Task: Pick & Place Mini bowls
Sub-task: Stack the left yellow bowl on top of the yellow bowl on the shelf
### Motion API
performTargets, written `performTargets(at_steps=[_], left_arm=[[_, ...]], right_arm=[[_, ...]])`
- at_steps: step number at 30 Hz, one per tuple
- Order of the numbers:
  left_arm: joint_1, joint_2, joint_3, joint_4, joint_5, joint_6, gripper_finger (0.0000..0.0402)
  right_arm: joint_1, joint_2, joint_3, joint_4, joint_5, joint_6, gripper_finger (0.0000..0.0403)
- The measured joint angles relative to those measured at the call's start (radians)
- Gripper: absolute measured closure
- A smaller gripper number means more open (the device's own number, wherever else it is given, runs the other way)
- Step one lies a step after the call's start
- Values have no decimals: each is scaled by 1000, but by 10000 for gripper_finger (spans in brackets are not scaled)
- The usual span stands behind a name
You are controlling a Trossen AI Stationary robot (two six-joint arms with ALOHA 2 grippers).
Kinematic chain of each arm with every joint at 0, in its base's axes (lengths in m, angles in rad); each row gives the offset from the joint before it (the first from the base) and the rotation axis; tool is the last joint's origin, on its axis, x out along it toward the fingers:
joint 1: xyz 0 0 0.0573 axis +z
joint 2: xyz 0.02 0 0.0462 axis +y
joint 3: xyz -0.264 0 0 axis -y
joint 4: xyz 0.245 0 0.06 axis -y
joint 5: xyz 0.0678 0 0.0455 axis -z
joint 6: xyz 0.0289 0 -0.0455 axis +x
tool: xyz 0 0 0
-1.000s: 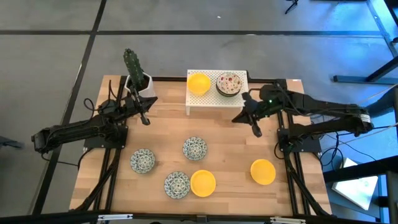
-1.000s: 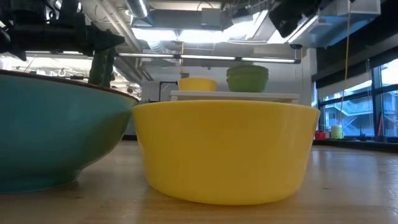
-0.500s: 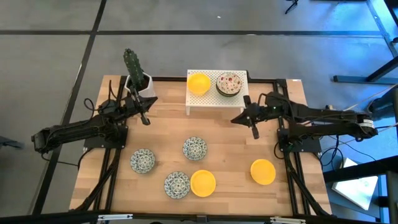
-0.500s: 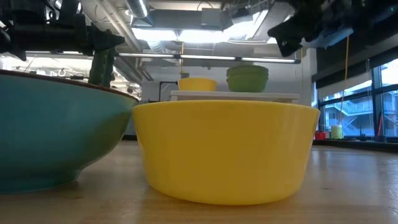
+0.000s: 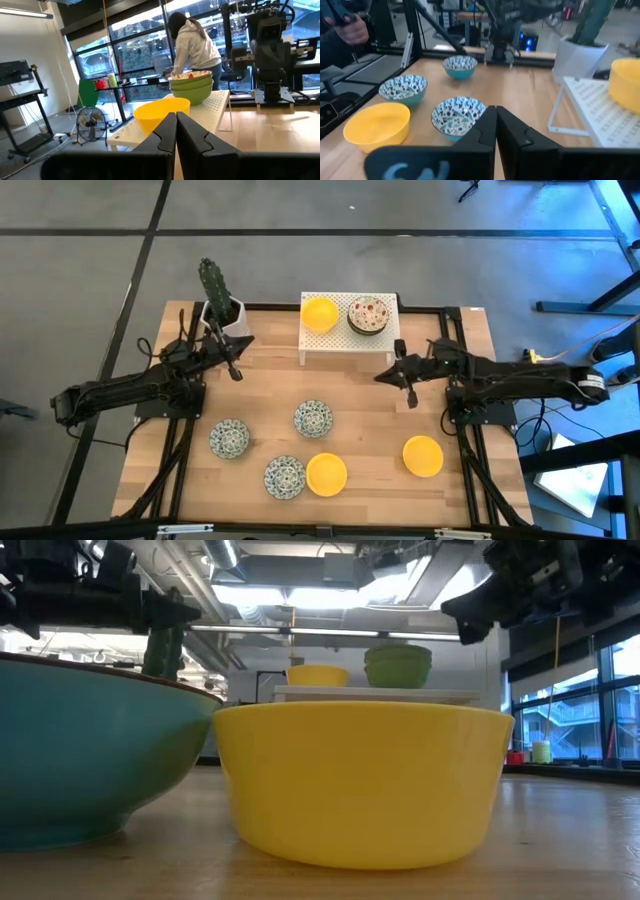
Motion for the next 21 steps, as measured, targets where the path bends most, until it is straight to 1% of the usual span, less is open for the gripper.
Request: performTargets(at_steps=[7, 13, 15, 18, 21], left_arm=[[0, 0, 0, -8, 0, -26, 400], [0, 0, 0, -8, -19, -5, 394], [0, 0, 0, -8, -29, 5, 394], [0, 0, 0, -8, -43, -2, 398], [-2, 3, 6, -21, -79, -51, 400]], right_arm=[[0, -215, -65, 12, -8, 20, 392], [0, -362, -150, 90, 2, 31, 392], [0, -396, -174, 130, 25, 38, 392], [0, -422, -201, 186, 21, 40, 392], [0, -424, -228, 206, 28, 55, 392]])
